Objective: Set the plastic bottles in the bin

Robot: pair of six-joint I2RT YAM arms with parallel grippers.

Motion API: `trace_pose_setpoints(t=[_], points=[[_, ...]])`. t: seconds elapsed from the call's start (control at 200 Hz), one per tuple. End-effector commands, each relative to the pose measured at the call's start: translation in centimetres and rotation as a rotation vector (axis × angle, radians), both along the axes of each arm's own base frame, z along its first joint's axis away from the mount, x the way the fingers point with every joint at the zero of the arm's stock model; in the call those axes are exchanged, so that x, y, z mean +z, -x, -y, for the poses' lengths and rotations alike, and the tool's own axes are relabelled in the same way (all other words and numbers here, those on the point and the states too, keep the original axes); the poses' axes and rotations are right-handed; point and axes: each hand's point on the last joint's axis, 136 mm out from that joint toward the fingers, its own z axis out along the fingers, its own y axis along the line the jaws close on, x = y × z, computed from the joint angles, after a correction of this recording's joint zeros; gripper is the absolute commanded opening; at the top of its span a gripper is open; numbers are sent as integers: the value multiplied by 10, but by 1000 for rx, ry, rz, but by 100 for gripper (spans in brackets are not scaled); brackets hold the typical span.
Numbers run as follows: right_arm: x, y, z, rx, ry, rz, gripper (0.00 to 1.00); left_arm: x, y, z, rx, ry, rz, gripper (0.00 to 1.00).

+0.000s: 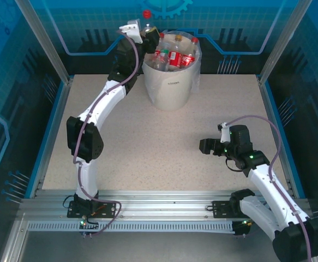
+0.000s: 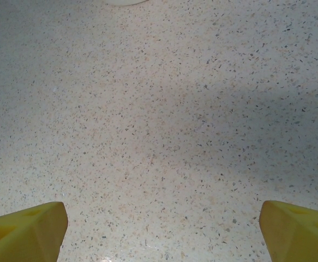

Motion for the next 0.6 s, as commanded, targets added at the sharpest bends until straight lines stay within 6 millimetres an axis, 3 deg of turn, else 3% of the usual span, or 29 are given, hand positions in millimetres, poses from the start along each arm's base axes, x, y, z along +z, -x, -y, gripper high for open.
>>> trace_pose_setpoints(t=[0.0,0.34,0.475,0.525,0.595], points=[[2,-4,3,-13,-1,8,92,-93,-17,24,-32,-110,-246,40],[1,-4,3,-16,-1,11,92,-128,-19,48,-78,-188,-312,47],[2,-4,3,-16,-3,14,92,-131,-19,49,-81,-193,-316,50],[1,-4,3,-16,-3,12,92,-130,-19,48,-81,-195,-314,53],[2,-4,3,-16,-2,14,92,-124,-18,50,-86,-199,-297,67]])
